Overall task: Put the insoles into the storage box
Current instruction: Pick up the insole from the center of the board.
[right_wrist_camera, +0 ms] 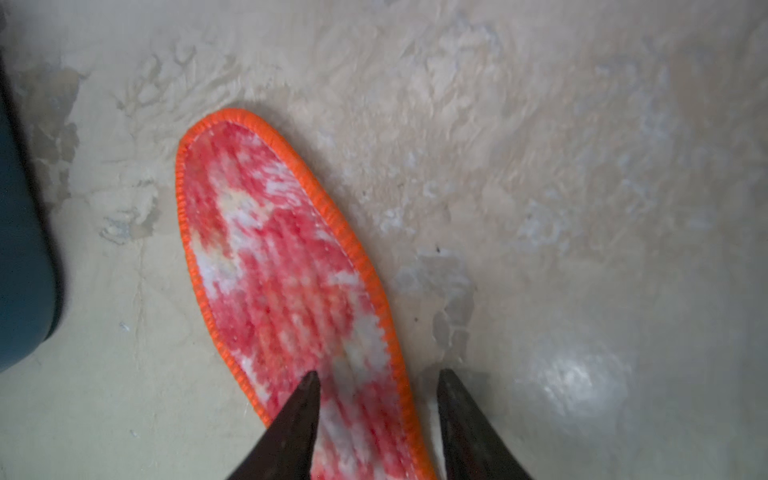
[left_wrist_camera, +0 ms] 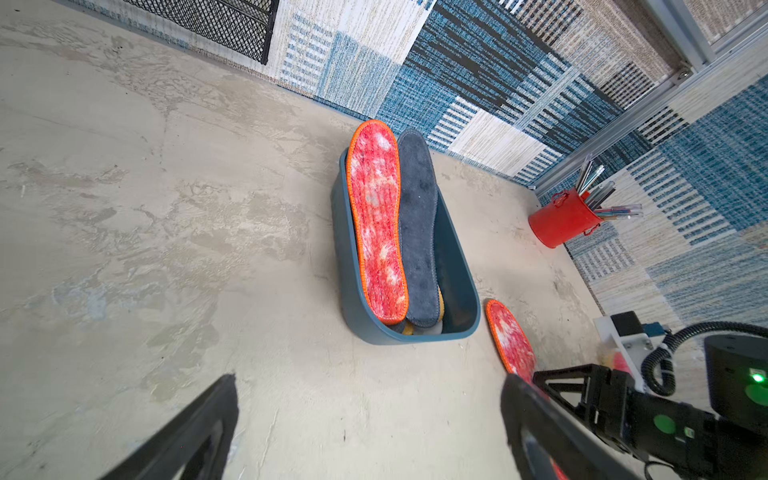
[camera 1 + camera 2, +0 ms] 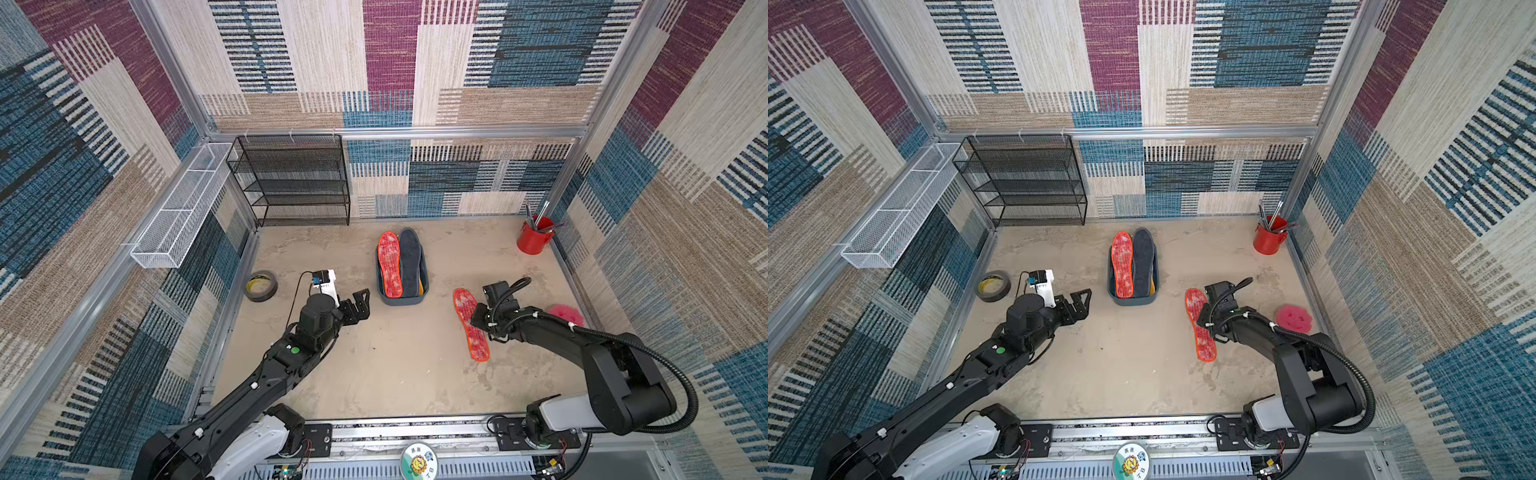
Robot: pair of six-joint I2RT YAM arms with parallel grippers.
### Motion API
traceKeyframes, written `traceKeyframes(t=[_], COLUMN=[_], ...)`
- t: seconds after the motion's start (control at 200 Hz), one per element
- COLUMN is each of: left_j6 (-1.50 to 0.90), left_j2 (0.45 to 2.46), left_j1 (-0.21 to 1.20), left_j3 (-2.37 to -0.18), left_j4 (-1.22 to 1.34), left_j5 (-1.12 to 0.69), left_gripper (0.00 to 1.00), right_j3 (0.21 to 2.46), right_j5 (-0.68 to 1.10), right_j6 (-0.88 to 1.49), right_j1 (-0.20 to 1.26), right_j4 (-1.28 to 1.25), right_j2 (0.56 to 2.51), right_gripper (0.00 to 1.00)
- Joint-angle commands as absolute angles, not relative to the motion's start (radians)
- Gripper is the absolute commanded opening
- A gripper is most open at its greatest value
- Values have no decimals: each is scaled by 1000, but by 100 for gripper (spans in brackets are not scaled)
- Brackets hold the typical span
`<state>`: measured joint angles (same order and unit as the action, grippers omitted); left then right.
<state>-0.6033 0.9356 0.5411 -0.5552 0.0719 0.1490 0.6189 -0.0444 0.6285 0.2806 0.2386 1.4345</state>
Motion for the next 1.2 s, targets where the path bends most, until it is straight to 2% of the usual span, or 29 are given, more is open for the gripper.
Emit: traceKeyframes(t=[0.0,0.125,0.175,0.501,0.967,1.192], left_j6=[-613,-613,-612,-614,-631,-632], left_j2=[933,933,935,942,980,1015], left_j1=[540,539,538,531,519,504], left_j3=[-564,-566,-567,-572,-565,-563], left_j4=[91,91,89,87,111,156], left_j5=[132,130,131,124,87,-3], left_gripper=[100,100,100,100,100,100], right_j3=[608,598,593,615,809,995], right_j5=[-1,15,31,40,77,64], right_j6=[607,606,606,598,620,712], right_j1=[281,280,279,280,286,380], right_j4=[279,258,248,254,360,241], right_j2=[1464,1486,1490,1407,1241,1325], right_gripper=[33,14,0,0,0,0])
